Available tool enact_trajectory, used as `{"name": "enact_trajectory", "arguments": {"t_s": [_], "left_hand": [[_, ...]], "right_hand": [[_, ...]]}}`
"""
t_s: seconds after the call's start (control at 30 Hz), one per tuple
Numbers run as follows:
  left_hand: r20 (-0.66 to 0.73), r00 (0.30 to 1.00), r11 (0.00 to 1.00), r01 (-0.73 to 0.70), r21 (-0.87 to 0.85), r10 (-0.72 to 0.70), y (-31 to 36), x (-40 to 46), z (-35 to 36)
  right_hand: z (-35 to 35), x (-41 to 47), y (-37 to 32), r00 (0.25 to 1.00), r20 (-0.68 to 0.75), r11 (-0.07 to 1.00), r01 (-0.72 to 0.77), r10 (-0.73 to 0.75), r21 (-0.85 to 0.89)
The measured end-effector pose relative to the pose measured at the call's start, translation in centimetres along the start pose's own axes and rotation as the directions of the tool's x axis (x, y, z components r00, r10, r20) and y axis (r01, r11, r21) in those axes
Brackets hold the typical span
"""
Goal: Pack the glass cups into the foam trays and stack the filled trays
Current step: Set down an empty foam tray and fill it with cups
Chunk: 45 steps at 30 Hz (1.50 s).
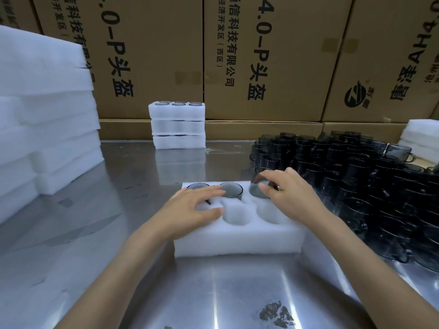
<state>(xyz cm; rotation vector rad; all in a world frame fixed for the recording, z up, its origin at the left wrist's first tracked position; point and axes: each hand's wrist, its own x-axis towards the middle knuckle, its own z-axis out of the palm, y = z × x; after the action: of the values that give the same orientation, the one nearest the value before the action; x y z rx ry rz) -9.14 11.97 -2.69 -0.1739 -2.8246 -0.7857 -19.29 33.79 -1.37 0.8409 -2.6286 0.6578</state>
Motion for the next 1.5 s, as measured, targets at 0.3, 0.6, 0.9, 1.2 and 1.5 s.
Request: {"name": "enact_trajectory", "arguments": {"t_s": [0.3, 0.6, 0.9, 1.2, 1.5], "left_hand": [[0.004, 1.000, 0.995, -0.014, 0.095, 0.013, 0.6, -0.1, -0.3], [-0.024, 0.977, 0.956, -0.201, 0.213, 0.211, 5.3, 2.8, 2.7], [0.070, 0.979, 0.967, -0.198, 0.158, 0.189, 4.8, 4.0, 3.5], [0.180, 0.979, 0.963, -0.135, 0.235, 0.094, 5.1, 3.8, 3.5], [-0.393, 0.839, 0.923, -0.303, 0.237, 0.376, 5.8, -0.3, 2.1]], "right_hand": [[0.6, -0.5, 0.1, 0.992, -0.115, 0.995, 0.050, -0.059, -0.084], [0.3, -1.0, 1.5, 0.996, -0.070, 0.988, 0.064, -0.055, 0.141], [0.0, -1.0, 1.3, 0.997, 0.068, 1.000, -0.027, 0.026, 0.014], [0.6, -0.9, 1.5, 0.989, 0.129, 0.992, -0.085, 0.072, 0.098], [3.7, 0.6, 6.5, 0.864, -0.064, 0.764, -0.404, 0.500, 0.503]]}}
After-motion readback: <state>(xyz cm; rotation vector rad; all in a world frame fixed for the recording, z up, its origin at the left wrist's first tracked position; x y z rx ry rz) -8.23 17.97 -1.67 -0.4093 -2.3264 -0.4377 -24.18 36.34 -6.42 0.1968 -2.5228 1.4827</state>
